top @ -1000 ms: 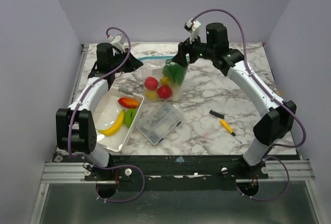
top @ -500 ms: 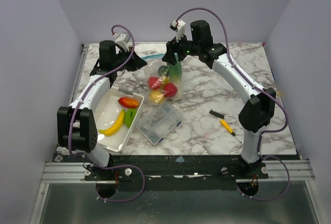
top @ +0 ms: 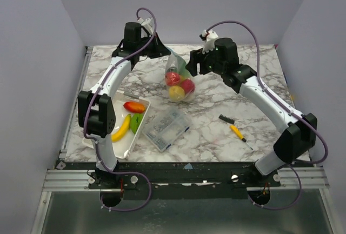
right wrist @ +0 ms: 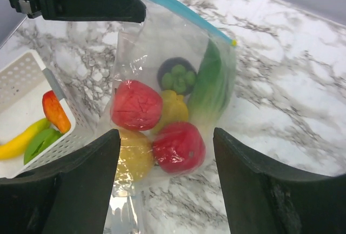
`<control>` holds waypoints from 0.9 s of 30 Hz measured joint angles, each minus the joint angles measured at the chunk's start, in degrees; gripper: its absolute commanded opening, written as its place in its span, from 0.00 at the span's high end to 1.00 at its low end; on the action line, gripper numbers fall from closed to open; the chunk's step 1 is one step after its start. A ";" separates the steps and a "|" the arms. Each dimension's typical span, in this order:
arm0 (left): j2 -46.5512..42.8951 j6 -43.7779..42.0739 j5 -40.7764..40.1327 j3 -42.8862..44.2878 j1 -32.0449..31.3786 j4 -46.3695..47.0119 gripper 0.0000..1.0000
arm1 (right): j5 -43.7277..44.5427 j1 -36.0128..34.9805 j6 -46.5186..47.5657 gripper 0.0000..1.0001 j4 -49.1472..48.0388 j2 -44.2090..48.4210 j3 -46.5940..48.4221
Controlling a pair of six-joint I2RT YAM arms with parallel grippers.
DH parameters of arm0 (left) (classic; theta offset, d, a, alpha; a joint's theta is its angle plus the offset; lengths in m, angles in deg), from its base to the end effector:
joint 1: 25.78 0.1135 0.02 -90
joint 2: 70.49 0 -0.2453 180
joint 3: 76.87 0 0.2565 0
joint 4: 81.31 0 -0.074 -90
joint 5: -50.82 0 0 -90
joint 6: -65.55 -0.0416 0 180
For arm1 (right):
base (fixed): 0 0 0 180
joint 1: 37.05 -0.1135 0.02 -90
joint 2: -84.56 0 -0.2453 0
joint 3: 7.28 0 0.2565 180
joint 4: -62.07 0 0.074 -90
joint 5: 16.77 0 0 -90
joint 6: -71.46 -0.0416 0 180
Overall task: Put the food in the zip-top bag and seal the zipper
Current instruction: Place the zipper food storage bag at the center of the board.
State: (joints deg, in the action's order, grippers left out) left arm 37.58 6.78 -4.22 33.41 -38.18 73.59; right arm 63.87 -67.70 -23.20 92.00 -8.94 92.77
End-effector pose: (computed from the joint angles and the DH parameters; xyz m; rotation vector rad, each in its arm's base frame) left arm 0.4363 -0.1203 0.3145 0.0856 2.0559 -1.0853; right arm 0.3367 0.2074 0.3419 -0.5583 1.9376 0.5584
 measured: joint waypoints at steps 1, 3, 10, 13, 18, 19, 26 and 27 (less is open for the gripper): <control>1.03 -0.04 -0.37 2.40 -0.76 -1.22 1.00 | 1.79 0.02 -0.46 0.27 -0.28 2.05 -1.25; 2.40 -0.17 -0.52 5.70 -2.14 -2.95 1.00 | 5.01 0.02 -1.22 0.26 -0.52 6.29 -3.63; 7.91 -3.41 -1.55 17.22 -2.19 -12.13 1.00 | 11.98 0.02 -2.86 0.25 -1.64 16.70 -8.52; 11.26 -5.49 -1.90 23.30 -2.03 -15.98 0.84 | 13.27 0.04 -3.30 0.25 -1.81 18.88 -9.49; 14.03 -9.66 -6.82 31.30 -1.84 -23.52 0.35 | 14.40 0.02 -3.89 0.26 -1.77 20.85 -10.84; 14.03 -11.23 -9.20 32.74 -1.77 -25.29 0.24 | 14.60 0.02 -4.02 0.26 -1.73 21.16 -11.21; 10.75 -16.04 -19.85 33.99 -0.20 -31.50 0.21 | 15.87 0.02 -5.44 0.25 0.44 24.50 -13.68; 9.14 -16.48 -20.83 32.79 0.15 -31.85 0.21 | 16.02 0.02 -5.81 0.24 0.79 25.18 -13.97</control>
State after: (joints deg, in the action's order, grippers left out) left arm 46.72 -9.70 -25.05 66.20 -38.03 41.75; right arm 79.89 -67.68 -29.02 92.79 16.24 78.80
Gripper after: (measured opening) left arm 0.785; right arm 0.747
